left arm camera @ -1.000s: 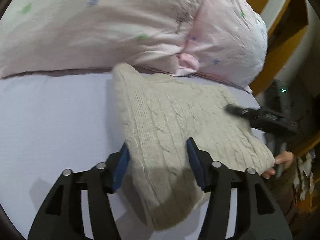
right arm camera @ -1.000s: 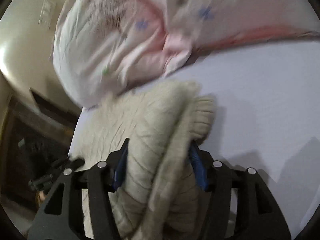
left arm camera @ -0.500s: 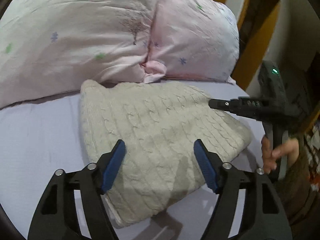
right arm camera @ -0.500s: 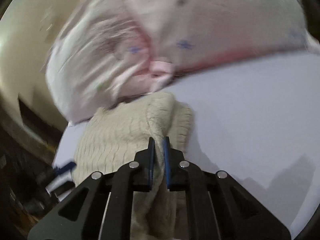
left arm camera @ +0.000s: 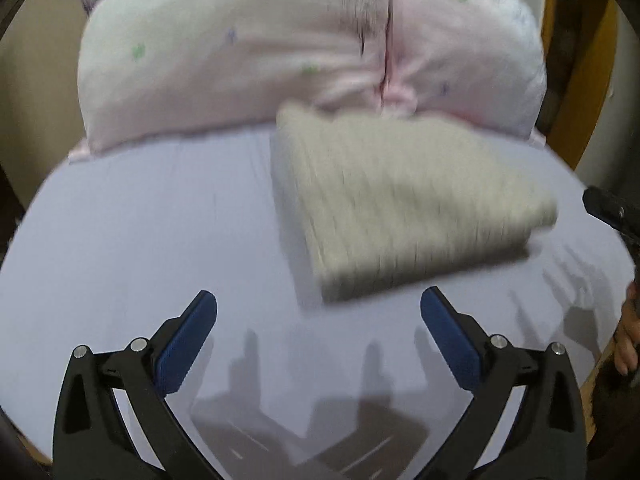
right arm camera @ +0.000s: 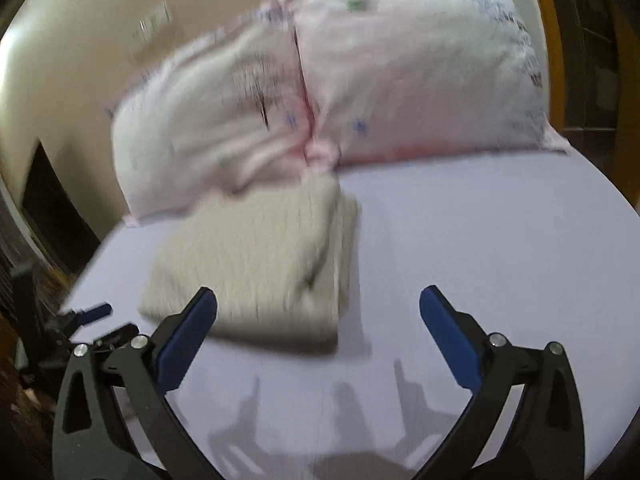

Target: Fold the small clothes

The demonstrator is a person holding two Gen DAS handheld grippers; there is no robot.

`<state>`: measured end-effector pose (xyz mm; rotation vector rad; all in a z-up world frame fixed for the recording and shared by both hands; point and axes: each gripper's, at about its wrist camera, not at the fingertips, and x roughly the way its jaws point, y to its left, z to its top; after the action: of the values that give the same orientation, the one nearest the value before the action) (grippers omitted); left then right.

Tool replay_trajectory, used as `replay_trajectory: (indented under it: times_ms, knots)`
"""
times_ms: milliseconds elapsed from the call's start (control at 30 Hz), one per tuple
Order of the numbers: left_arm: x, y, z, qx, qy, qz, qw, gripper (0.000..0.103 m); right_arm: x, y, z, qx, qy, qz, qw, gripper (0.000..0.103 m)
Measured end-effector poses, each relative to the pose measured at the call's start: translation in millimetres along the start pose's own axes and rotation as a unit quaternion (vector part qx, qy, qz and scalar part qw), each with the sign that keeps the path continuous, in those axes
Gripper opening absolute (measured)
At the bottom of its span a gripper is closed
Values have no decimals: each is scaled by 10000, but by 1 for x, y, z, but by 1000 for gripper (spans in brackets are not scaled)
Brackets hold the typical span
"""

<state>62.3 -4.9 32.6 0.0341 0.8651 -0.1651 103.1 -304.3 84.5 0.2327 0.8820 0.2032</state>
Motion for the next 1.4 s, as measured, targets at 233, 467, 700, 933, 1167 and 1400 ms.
replay_trajectory:
  times_ms: [233,467,700,933,1167,1400]
  knots:
    - [22,-12,-2,100,309,188,9993,102,46,38,-21,-359,836,-384,9951,101]
    - [37,-17,-2,62,442,283,9986,102,64,65,-32,-904,989,-805,9877,101]
    - [36,-17,-3,57,388,283,9988,102,65,65,-35,-953,926,-894,9871,101]
    - [36,-17,-3,64,390,281,9988,102,65,65,-35,-956,927,-892,9871,101]
    - [36,-18,-3,59,389,284,9988,102,65,64,-35,-959,927,-891,9870,101]
    - [36,-18,-3,58,388,285,9988,102,66,65,-35,-957,927,-891,9871,101]
